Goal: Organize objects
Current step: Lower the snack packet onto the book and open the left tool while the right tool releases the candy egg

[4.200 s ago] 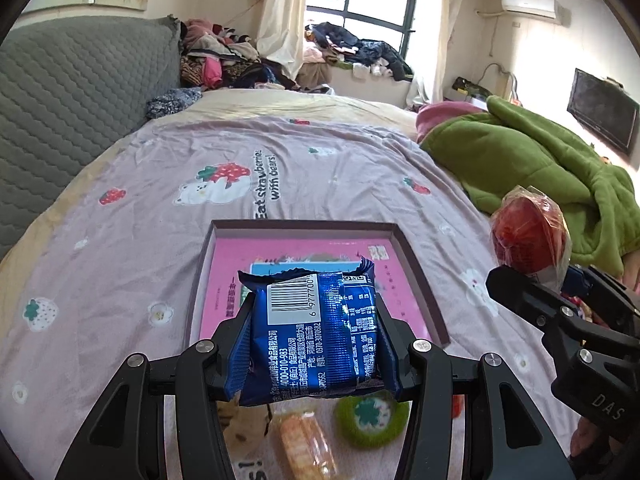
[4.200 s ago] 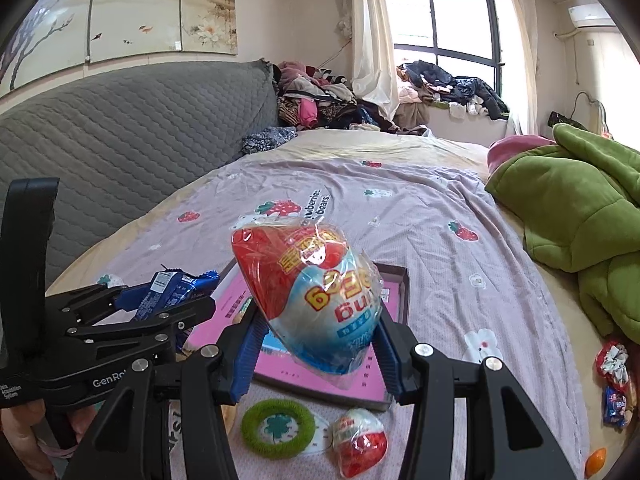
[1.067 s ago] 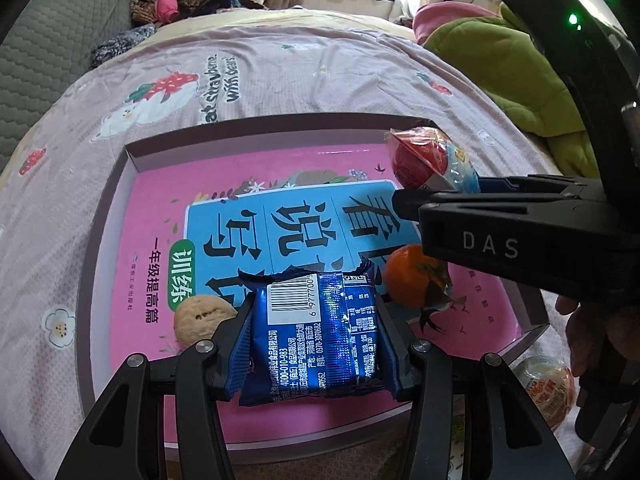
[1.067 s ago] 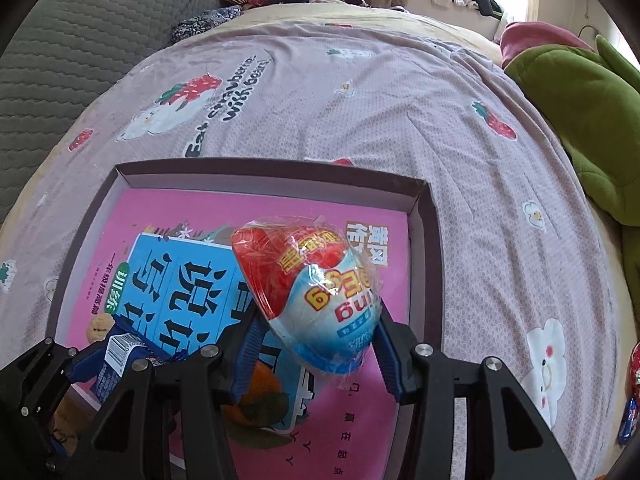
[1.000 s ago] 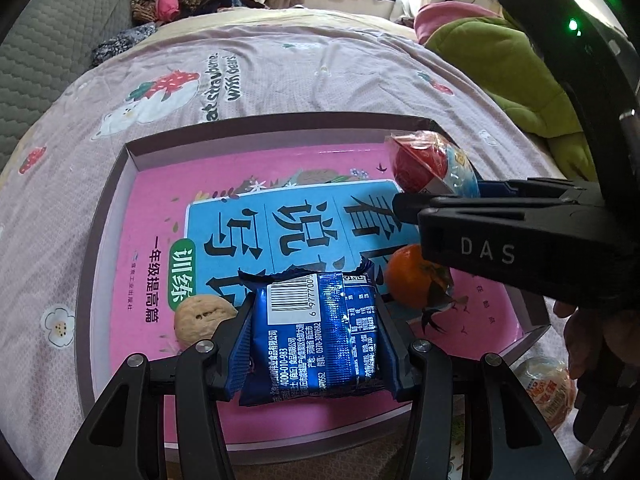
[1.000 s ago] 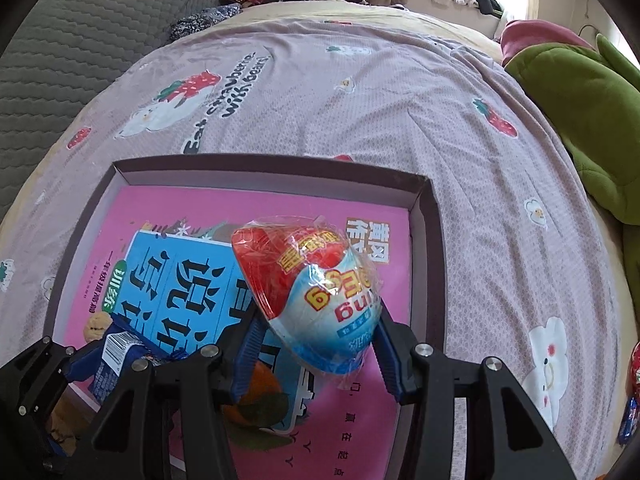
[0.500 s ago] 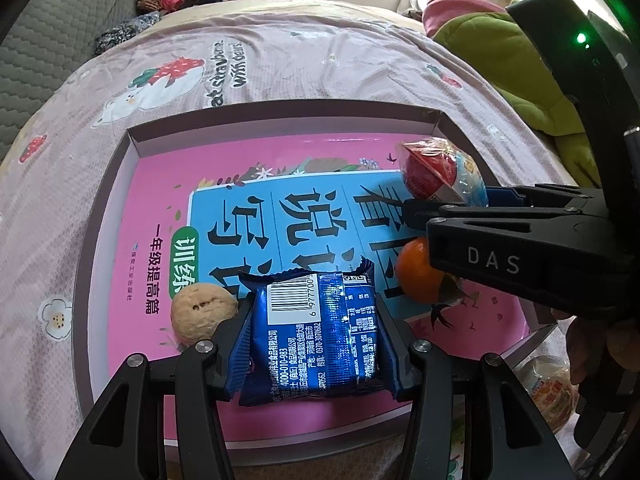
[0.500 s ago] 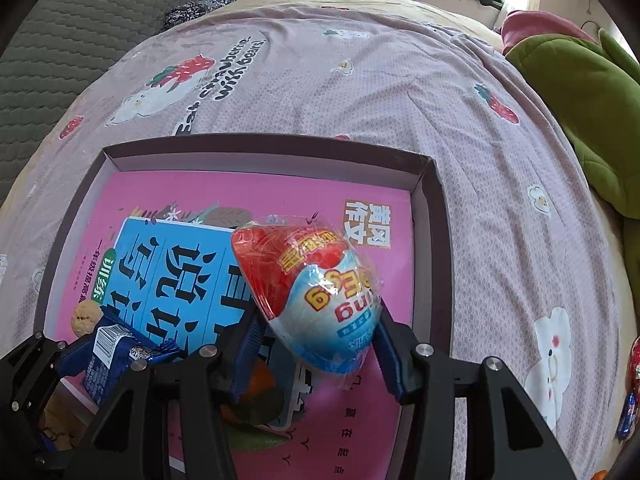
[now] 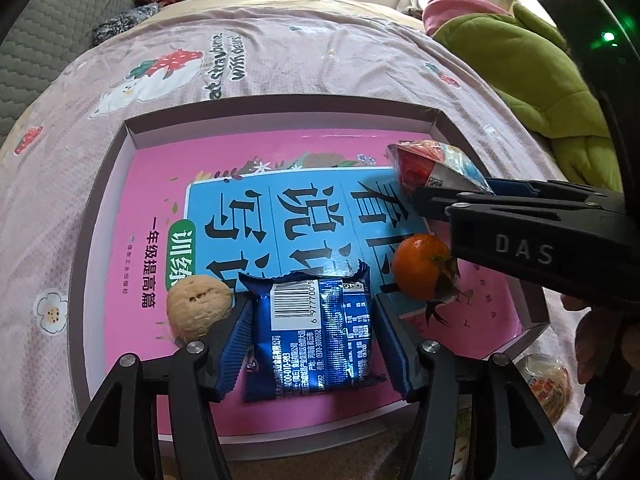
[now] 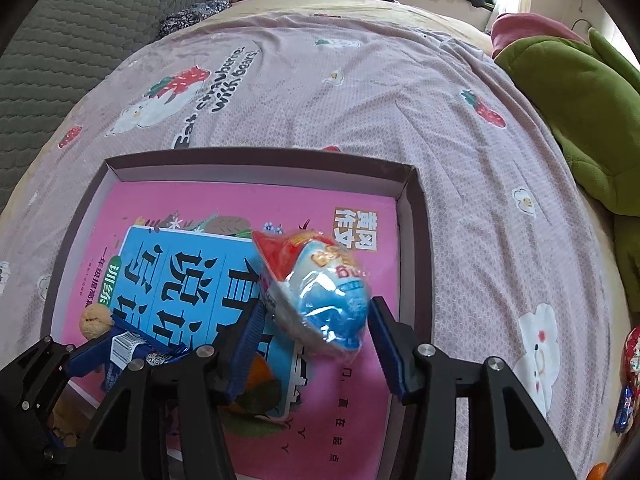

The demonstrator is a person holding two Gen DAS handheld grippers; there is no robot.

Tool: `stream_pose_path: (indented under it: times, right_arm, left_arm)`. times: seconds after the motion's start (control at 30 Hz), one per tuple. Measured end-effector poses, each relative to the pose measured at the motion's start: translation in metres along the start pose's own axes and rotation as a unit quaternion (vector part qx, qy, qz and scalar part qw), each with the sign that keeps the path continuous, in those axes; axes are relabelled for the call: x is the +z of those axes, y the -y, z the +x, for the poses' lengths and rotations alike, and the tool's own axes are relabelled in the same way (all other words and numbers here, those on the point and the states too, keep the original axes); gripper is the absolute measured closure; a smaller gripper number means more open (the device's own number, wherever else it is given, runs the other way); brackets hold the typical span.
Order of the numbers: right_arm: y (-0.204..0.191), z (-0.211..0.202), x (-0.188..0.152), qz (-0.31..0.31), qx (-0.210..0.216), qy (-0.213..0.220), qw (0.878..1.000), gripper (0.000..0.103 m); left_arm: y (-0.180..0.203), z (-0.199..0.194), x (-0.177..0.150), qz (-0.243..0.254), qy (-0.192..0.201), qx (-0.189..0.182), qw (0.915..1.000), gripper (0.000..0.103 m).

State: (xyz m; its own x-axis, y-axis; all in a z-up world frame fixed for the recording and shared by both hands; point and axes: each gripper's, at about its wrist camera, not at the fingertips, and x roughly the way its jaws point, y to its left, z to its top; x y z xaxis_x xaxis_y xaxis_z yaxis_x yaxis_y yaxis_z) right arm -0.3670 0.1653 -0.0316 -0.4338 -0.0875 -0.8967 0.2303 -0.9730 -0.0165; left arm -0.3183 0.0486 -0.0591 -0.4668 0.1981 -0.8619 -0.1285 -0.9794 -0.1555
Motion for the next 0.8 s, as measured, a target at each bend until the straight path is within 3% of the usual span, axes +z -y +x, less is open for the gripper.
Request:
stream_pose_path:
  times: [0.63,0.8]
  right_arm:
    - [-0.002,-0.055,-0.003,0.006,0.015,0.057,0.998,0.049]
    - [-0.003,-0.086,-0.011,0.017,0.029,0.088,0.996,0.049]
  left_arm:
    - [0.0,-0.036,0.005,-0.002,0.047,-0.005,0.9989,0.042]
    - [0.002,-0.055,0.003,0.003,0.07,0.022,0.9973,0.042]
